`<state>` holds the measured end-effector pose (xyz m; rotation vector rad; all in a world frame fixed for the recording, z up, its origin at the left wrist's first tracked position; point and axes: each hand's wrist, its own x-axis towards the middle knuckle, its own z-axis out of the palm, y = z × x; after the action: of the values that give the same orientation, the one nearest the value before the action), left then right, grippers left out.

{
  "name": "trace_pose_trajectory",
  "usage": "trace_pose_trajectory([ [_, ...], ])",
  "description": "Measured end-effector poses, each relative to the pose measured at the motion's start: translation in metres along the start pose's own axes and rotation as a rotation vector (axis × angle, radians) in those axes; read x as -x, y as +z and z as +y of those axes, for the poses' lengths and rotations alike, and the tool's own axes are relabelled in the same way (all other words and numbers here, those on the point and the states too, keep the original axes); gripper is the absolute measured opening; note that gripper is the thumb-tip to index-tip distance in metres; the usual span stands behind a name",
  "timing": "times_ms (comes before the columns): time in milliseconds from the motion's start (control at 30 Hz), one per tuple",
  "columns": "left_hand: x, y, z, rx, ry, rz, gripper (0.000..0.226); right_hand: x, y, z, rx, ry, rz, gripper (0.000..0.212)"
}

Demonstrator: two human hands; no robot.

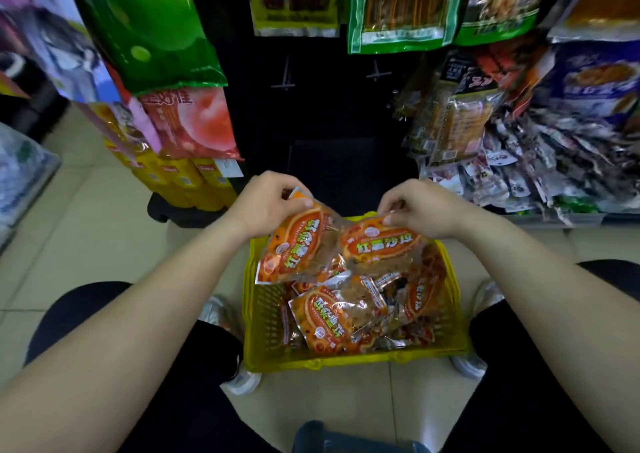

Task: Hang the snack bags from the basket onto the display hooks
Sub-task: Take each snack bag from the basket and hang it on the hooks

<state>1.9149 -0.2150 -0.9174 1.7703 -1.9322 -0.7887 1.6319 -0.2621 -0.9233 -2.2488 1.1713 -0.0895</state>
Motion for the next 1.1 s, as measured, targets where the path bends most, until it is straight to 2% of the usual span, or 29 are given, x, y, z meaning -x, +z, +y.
trace_pose_trajectory([
  [100, -0.002, 0.012, 0.005, 0.11, 0.015, -0.015, 0.017, -0.013, 0.011, -0.012, 0.037, -0.056, -0.015, 0.011],
  [267, -0.017, 0.024, 0.015, 0.105, 0.06, -0.052, 0.015, -0.038, 0.017, -0.022, 0.041, -0.129, 0.139, 0.004],
  [333, -0.024, 0.027, 0.014, 0.133, 0.057, -0.05, 0.01, -0.046, 0.019, -0.019, -0.027, -0.095, 0.145, 0.007],
  [433, -0.035, 0.03, 0.013, 0.173, 0.045, -0.058, 0.014, -0.055, 0.02, -0.013, -0.159, -0.06, 0.174, 0.021],
  [533, -0.044, 0.034, 0.01, 0.237, 0.023, -0.07, 0.013, -0.061, 0.019, -0.007, -0.144, -0.056, 0.161, 0.03],
  [667, -0.053, 0.042, 0.006, 0.329, 0.007, -0.049, 0.007, -0.067, 0.017, 0.001, -0.087, -0.084, 0.135, 0.011],
  [733, -0.056, 0.043, 0.004, 0.27, 0.016, -0.06, 0.015, -0.067, 0.014, 0.007, -0.097, -0.074, 0.154, 0.018],
  [800, -0.059, 0.044, -0.002, 0.095, 0.011, -0.108, 0.027, -0.068, 0.007, 0.013, -0.141, -0.055, 0.174, 0.022],
  [867, -0.06, 0.045, -0.006, -0.06, 0.005, -0.094, 0.024, -0.067, 0.002, 0.02, -0.173, -0.014, 0.193, 0.024],
  [967, -0.062, 0.044, -0.006, -0.025, 0.006, 0.01, 0.013, -0.066, 0.0, 0.027, -0.126, 0.05, 0.222, 0.033],
  [1100, -0.062, 0.041, 0.004, 0.031, -0.003, 0.042, 0.023, -0.063, 0.002, 0.028, -0.072, 0.091, 0.175, 0.024],
])
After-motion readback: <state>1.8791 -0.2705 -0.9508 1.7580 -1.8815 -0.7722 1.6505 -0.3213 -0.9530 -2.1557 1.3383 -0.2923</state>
